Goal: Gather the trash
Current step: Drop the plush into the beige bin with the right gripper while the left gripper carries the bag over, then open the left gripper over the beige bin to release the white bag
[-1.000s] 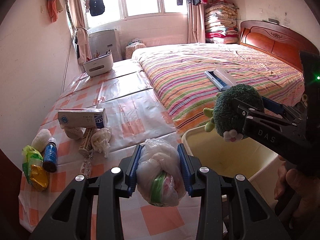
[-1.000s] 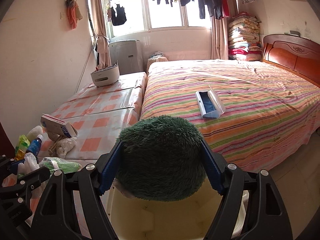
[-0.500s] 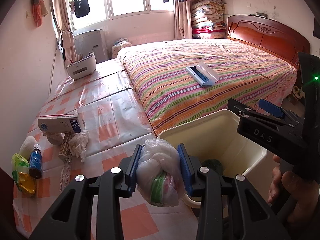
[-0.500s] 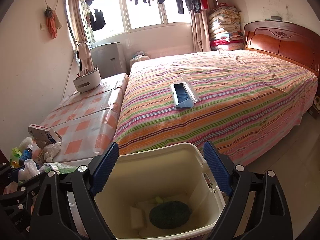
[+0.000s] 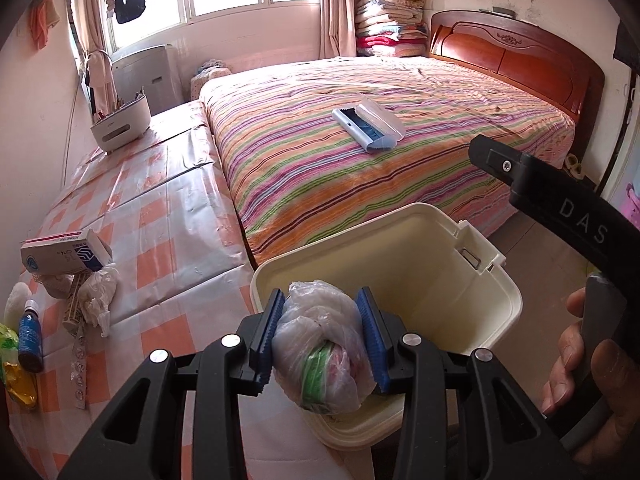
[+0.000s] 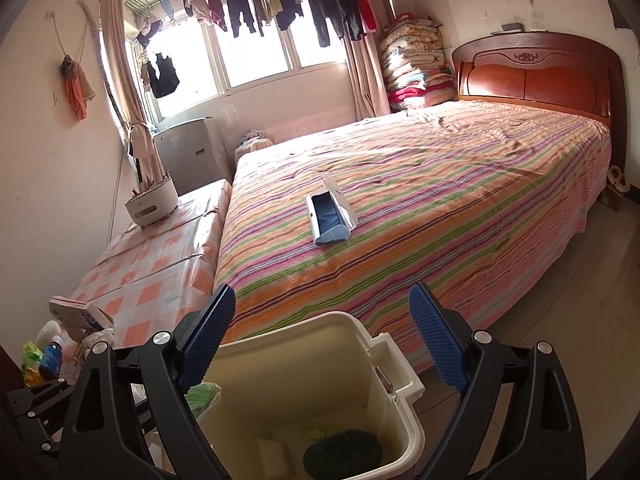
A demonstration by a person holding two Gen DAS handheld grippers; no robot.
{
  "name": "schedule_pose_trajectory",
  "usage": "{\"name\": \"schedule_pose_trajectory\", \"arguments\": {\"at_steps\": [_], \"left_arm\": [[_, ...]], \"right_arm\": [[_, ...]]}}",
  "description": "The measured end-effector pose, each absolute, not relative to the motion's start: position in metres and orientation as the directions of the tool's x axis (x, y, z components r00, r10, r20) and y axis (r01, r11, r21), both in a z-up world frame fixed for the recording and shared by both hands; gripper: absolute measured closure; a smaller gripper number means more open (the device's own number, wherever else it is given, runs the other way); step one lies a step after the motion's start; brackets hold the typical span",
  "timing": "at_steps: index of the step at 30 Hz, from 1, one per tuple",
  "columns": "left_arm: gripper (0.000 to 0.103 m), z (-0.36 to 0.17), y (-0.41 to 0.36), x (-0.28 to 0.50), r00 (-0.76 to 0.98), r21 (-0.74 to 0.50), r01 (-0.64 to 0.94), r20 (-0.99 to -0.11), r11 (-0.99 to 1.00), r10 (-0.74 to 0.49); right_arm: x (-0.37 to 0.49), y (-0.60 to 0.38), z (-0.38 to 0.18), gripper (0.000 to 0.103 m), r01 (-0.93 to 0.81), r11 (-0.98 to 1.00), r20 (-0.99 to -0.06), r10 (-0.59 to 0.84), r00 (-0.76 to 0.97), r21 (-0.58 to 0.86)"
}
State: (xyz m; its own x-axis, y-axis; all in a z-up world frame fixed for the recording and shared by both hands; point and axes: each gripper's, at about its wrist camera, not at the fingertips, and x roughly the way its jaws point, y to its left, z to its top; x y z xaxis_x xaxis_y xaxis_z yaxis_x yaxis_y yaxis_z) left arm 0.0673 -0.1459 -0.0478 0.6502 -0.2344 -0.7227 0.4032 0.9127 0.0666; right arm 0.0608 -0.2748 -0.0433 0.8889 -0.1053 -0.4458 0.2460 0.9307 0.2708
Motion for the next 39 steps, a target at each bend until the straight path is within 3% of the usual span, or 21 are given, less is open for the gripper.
{"name": "schedule_pose_trajectory", "arguments": {"at_steps": [8, 10, 12, 14, 27, 39], "left_arm": [[0.062, -0.055, -0.160, 0.071, 0.644, 0.089, 0.427, -0.728, 0.900, -0.233], [0.056, -0.055, -0.160, 0.070, 0.654, 0.104, 0.420, -0.723, 0.901, -0.222], [0.041, -0.053, -0.159, 0.069, 0.670, 0.117, 0.410, -0.711, 0.904, -0.212], [0.035, -0.051, -0.157, 0.066, 0.688, 0.135, 0.402, -0.697, 0.906, -0.202], [0.032, -0.047, -0.131, 0.063, 0.706, 0.154, 0.374, -0.686, 0.914, -0.174], [0.031, -0.044, -0.053, 0.077, 0.736, 0.173, 0.273, -0.671, 0.946, -0.090]], "right_arm": [[0.063, -0.280, -0.045, 0.016, 0.256, 0.924, -0.450, -0.107, 0.887, 0.285], [0.062, -0.280, -0.046, 0.015, 0.257, 0.924, -0.450, -0.109, 0.887, 0.283], [0.062, -0.280, -0.046, 0.015, 0.255, 0.924, -0.450, -0.105, 0.887, 0.286], [0.063, -0.279, -0.046, 0.015, 0.254, 0.924, -0.452, -0.105, 0.886, 0.284], [0.077, -0.250, -0.042, 0.014, 0.210, 0.942, -0.453, -0.072, 0.888, 0.262], [0.104, -0.199, -0.042, 0.014, 0.135, 0.968, -0.481, -0.017, 0.876, 0.211]]}}
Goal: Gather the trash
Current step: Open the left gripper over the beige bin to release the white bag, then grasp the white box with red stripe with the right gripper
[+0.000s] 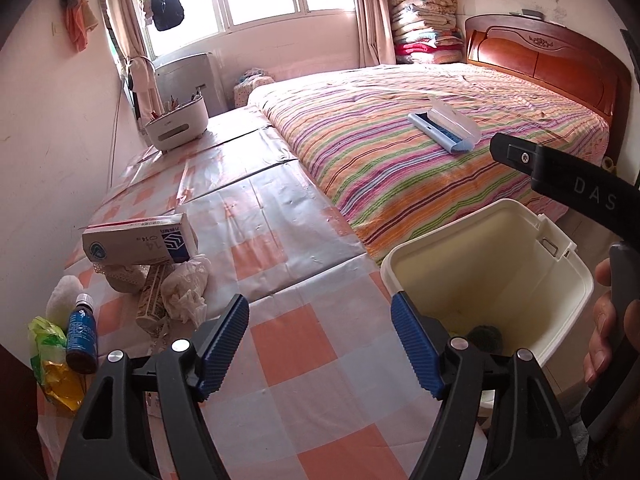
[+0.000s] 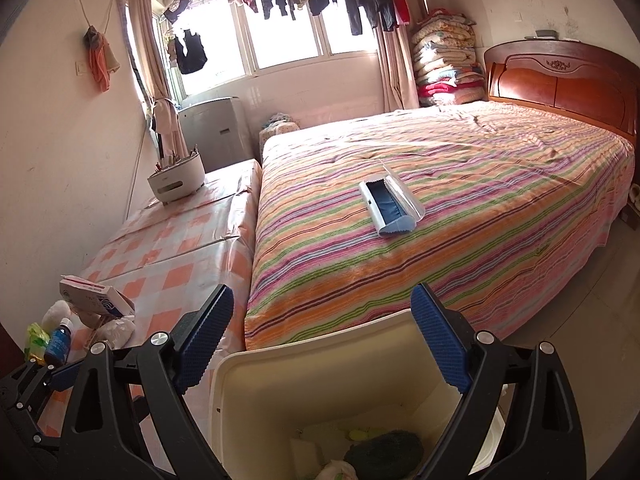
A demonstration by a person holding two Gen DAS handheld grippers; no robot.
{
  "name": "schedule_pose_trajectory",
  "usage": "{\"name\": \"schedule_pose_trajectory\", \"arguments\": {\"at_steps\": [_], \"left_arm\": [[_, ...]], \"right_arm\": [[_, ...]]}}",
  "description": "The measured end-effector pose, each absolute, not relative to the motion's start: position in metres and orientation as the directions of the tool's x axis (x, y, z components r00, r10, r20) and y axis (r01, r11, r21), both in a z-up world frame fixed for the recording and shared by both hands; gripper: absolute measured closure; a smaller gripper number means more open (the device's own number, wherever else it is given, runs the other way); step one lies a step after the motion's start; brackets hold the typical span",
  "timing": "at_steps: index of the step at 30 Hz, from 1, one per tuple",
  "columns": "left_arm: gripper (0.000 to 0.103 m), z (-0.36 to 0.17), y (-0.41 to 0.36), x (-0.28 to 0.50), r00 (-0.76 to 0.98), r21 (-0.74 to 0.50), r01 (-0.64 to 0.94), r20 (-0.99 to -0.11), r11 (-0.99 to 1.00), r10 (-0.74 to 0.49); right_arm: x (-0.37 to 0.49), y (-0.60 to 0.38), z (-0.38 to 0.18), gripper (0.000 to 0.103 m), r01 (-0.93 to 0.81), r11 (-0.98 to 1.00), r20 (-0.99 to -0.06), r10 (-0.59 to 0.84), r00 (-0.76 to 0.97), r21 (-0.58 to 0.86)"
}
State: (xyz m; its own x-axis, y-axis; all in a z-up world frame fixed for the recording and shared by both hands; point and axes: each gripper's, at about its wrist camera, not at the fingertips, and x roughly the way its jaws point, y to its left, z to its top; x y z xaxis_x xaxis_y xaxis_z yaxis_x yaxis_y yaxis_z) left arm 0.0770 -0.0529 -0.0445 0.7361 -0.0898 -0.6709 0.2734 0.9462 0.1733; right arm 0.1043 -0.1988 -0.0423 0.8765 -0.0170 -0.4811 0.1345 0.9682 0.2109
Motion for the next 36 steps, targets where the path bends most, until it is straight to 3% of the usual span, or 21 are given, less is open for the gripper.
{"name": "schedule_pose_trajectory", "arguments": {"at_steps": [17, 27, 32, 36], "left_arm": [[0.031, -0.021, 0.086, 0.089, 0.777, 0.068, 0.022, -0.629, 0.997, 0.026], [0.031, -0.002, 0.200, 0.080, 0.774, 0.019, -0.277, -0.588, 0.961, 0.235], [0.031, -0.007, 0.253, 0.085, 0.722, -0.005, -0.371, -0.630, 0.929, 0.285], [0.031, -0.018, 0.284, 0.093, 0.689, -0.102, -0.379, -0.694, 0.920, 0.208]], "right_arm": [[0.157, -0.060, -0.035, 0.014, -0.214, 0.976, -0.468, 0.207, 0.859, 0.040], [0.177, 0.025, -0.035, 0.014, -0.481, 0.875, -0.467, 0.402, 0.787, -0.056], [0.183, 0.063, -0.034, 0.014, -0.569, 0.805, -0.457, 0.448, 0.769, -0.168], [0.195, 0.088, -0.038, 0.012, -0.612, 0.757, -0.474, 0.463, 0.749, -0.230]]}}
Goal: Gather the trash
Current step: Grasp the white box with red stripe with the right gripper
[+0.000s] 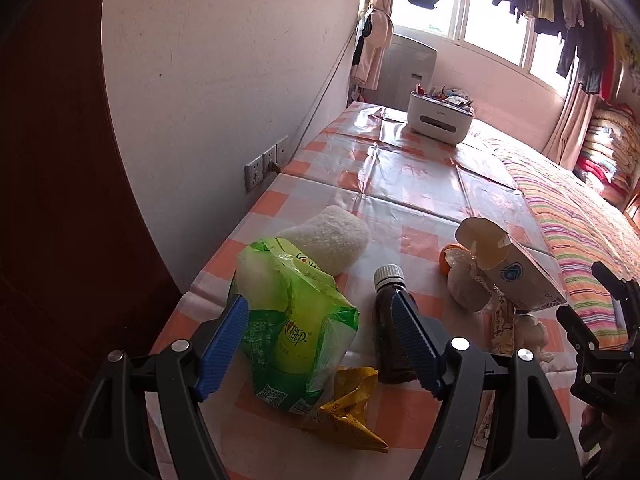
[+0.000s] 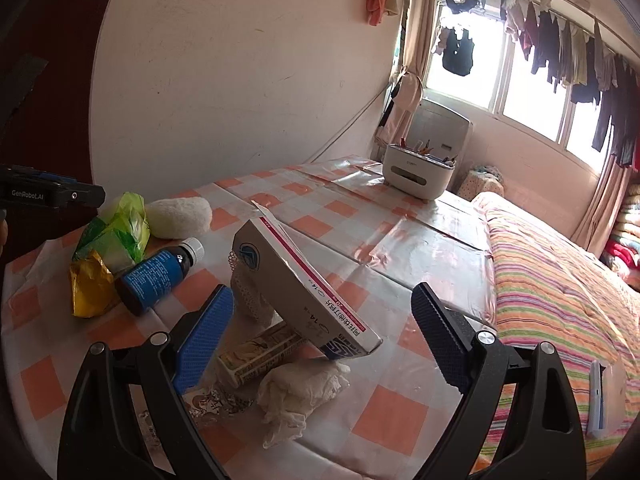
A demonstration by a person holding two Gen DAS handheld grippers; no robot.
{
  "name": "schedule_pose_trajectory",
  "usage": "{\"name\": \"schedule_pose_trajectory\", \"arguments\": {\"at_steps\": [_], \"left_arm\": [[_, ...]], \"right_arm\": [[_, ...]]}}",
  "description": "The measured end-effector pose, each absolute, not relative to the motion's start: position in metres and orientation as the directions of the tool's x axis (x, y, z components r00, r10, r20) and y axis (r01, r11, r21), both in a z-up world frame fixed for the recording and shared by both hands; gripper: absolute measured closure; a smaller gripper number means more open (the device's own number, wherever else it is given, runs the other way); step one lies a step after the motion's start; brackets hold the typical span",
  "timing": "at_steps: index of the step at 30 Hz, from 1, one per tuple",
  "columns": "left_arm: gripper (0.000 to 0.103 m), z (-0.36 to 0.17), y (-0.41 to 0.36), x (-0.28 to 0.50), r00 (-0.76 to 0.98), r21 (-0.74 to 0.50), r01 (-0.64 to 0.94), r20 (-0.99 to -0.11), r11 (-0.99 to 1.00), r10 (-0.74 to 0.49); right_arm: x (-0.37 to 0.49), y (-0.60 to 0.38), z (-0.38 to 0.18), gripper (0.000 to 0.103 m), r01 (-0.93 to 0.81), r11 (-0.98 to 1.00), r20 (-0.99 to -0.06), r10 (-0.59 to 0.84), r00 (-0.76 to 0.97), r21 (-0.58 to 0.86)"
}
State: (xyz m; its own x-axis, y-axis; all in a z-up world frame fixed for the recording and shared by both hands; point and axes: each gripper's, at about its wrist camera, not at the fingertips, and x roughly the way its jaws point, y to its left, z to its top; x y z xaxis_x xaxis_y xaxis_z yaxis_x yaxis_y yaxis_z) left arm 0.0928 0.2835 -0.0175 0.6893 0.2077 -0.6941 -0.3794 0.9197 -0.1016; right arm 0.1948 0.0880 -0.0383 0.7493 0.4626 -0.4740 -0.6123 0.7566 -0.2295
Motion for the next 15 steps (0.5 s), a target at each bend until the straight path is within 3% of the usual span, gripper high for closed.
{"name": "schedule_pose_trajectory", "arguments": {"at_steps": [2, 11, 12, 14, 15], "left_arm": [[0.031, -0.024, 0.290, 0.098, 0.675, -0.133, -0.365, -0.720, 0.921, 0.164], [0.031, -0.044, 0.292, 0.124, 0.597, -0.071, -0.343, -0.786, 0.937, 0.159], [0.031, -0.047, 0.293, 0.127, 0.585, -0.071, -0.343, -0.796, 0.937, 0.154], [0.031, -0.053, 0.295, 0.132, 0.562, -0.064, -0.354, -0.812, 0.933, 0.158], [0.031, -0.055, 0.296, 0.133, 0.554, -0.059, -0.359, -0.816, 0.931, 0.162]], "right_arm": [[0.202, 0.096, -0.043, 0.007, -0.627, 0.735, -0.488, 0.462, 0.741, -0.256], [0.238, 0.124, -0.072, 0.007, -0.640, 0.684, -0.584, 0.375, 0.720, -0.350], [0.239, 0.125, -0.075, 0.010, -0.648, 0.682, -0.594, 0.378, 0.710, -0.339], [0.240, 0.126, -0.079, 0.028, -0.661, 0.679, -0.622, 0.377, 0.687, -0.319], [0.240, 0.127, -0.080, 0.042, -0.666, 0.674, -0.628, 0.375, 0.682, -0.320]]}}
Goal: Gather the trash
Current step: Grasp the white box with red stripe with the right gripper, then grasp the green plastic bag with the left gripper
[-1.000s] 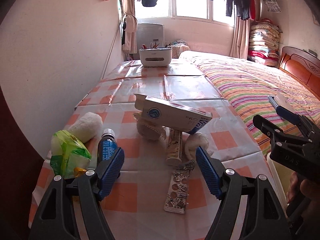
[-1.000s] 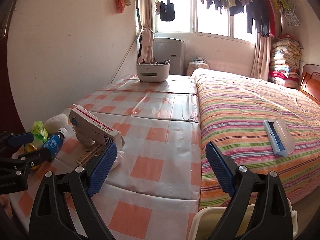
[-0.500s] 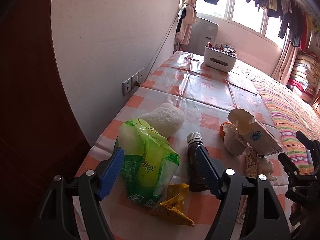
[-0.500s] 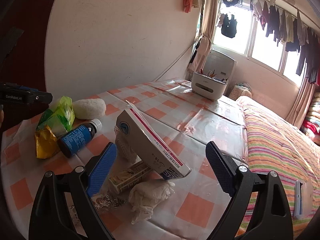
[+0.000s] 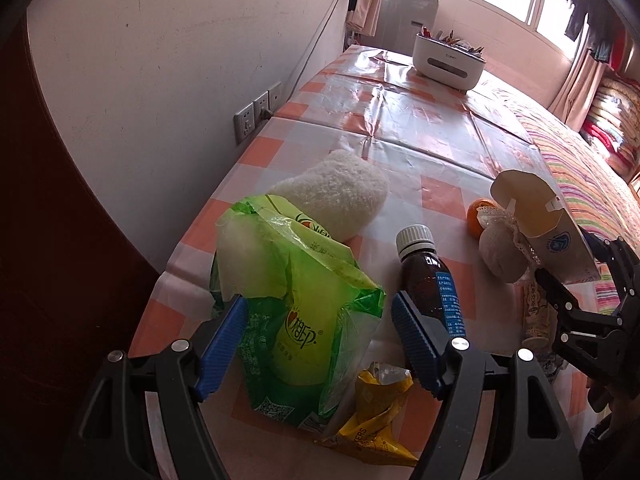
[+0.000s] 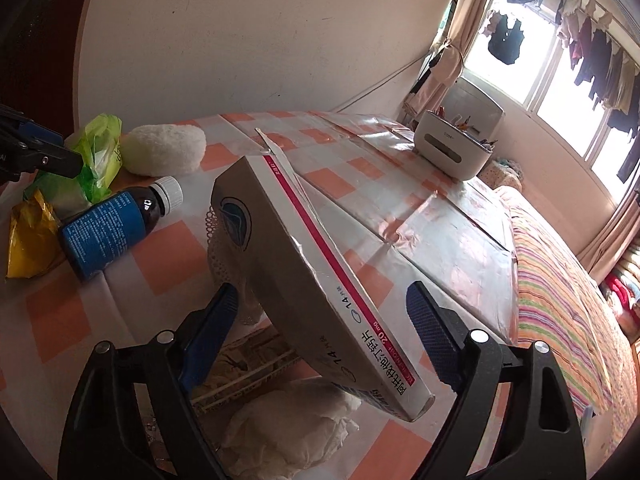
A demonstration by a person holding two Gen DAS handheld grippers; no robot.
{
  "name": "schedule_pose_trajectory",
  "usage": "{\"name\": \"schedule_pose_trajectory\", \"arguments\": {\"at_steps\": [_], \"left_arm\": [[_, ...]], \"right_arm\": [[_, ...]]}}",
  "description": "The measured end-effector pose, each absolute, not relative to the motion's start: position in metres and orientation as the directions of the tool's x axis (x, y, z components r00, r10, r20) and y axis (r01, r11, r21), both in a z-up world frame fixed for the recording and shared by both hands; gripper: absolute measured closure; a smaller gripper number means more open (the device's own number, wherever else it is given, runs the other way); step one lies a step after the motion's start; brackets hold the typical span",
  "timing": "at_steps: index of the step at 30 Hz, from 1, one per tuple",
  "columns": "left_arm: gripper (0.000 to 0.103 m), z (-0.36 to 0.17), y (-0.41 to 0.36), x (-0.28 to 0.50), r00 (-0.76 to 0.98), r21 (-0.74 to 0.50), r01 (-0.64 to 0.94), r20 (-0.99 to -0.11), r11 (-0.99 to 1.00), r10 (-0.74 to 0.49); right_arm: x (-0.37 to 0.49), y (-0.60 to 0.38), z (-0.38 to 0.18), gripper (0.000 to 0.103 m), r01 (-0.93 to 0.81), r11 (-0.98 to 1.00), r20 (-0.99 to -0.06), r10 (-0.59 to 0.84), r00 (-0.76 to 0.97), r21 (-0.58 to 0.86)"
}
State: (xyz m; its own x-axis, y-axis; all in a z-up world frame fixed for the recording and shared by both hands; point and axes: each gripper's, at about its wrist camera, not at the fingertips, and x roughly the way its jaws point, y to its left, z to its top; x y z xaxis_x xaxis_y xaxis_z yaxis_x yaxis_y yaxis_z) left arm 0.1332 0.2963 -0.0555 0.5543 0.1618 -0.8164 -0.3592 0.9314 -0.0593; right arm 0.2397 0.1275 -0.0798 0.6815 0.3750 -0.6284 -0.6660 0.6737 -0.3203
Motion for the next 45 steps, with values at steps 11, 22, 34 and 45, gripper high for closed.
{"name": "schedule_pose_trajectory", "arguments": {"at_steps": [11, 22, 34, 45], "left_arm": [[0.033, -0.076, 0.300, 0.139, 0.493, 0.018, -0.395, -0.839, 0.919, 0.229], [0.089, -0.055, 0.294, 0.125, 0.594, -0.015, -0.412, -0.763, 0.911, 0.256], [0.090, -0.013, 0.250, 0.103, 0.755, -0.043, -0.334, -0.610, 0.942, 0.240], [0.090, -0.010, 0.204, 0.103, 0.791, -0.049, -0.221, -0.593, 0.974, 0.150]], "right_arm": [[0.217, 0.107, -0.052, 0.052, -0.644, 0.743, -0.577, 0.451, 0.682, -0.180], [0.182, 0.057, -0.010, 0.051, -0.597, 0.802, -0.442, 0.529, 0.724, -0.019], [0.178, 0.019, -0.010, 0.051, -0.548, 0.835, -0.433, 0.513, 0.741, 0.051], [0.159, -0.006, -0.016, 0.051, -0.520, 0.853, -0.442, 0.482, 0.757, 0.041]]}}
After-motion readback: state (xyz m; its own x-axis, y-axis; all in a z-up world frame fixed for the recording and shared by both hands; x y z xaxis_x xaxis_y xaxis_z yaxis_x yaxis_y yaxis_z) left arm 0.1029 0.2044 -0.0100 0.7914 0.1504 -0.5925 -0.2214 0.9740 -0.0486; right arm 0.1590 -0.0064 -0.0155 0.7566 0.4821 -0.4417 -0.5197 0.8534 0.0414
